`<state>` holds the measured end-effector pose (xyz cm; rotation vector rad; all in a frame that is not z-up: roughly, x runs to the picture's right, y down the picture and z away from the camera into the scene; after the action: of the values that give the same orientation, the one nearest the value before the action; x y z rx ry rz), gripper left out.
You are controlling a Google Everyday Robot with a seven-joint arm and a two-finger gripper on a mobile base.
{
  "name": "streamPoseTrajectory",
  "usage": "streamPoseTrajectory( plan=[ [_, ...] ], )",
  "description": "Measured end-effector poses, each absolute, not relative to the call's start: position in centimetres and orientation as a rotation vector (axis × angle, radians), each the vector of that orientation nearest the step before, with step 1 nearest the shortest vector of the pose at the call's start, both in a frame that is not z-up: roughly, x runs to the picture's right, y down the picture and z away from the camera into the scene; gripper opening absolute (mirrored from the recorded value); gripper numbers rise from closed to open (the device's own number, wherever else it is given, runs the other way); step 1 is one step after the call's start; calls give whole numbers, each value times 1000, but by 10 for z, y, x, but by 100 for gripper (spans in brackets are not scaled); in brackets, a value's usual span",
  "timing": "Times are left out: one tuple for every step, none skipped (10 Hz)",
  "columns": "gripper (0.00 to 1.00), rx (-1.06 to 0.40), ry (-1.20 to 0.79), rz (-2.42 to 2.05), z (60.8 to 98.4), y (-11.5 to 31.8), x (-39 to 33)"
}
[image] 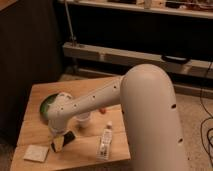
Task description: Place the eraser in the ceramic cup
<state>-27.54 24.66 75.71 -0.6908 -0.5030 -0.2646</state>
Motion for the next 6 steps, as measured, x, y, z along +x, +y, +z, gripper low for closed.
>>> streamPoseTrajectory(
  plan=[
    [85,-690,-504,-261,757,245,-275],
    [85,-690,-502,-258,755,243,-275],
    [85,-692,-500,-261,750,241,-275],
    [85,-695,-498,-268,749,243,-275],
    [85,-700,-495,-275,751,247,-275],
    [85,-712,-490,-288,755,255,-278]
  ],
)
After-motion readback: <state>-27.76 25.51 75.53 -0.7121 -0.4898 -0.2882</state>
